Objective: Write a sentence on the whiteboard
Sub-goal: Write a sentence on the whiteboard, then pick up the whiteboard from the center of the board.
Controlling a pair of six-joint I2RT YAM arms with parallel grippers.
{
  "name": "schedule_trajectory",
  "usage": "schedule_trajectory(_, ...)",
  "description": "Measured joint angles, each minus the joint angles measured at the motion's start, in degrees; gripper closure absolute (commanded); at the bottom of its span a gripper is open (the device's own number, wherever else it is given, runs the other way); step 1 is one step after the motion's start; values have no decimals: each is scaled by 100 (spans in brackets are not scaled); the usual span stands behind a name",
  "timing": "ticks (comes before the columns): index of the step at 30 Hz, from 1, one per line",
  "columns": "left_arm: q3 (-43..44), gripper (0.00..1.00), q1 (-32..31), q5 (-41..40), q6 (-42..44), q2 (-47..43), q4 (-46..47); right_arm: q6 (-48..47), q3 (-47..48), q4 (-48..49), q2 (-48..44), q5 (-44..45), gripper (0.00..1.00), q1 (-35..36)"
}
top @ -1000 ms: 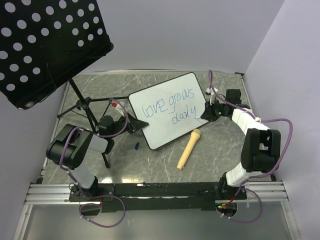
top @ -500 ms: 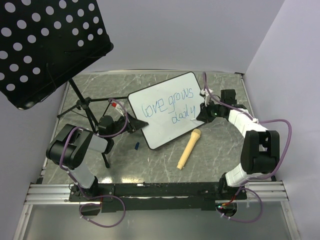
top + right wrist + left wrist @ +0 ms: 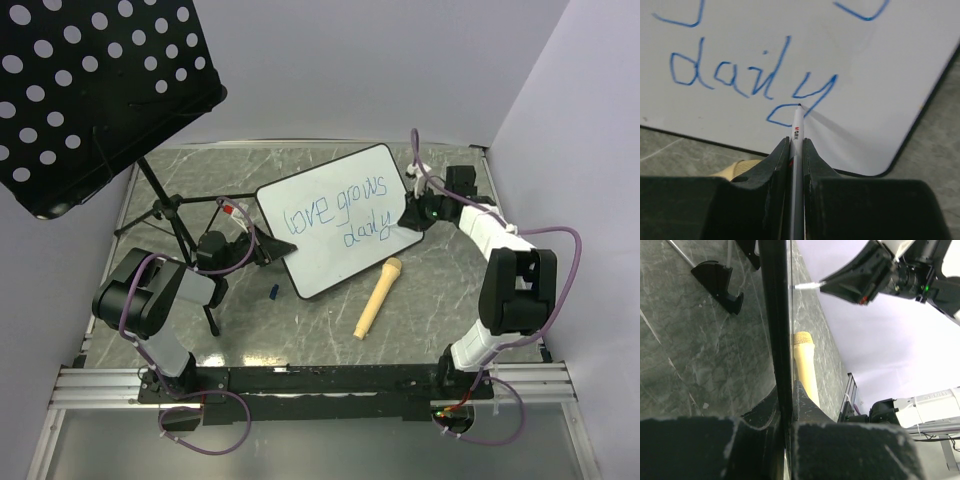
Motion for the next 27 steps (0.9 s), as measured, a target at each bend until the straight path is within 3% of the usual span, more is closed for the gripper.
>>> schedule_trajectory(10, 0, 99, 0, 24, 101, 0, 39, -17, 337, -7, 195, 44, 100, -833)
schedule_trajectory(27, 0, 99, 0, 31, 125, 0, 42, 153, 149, 136, -105, -299, 100, -811)
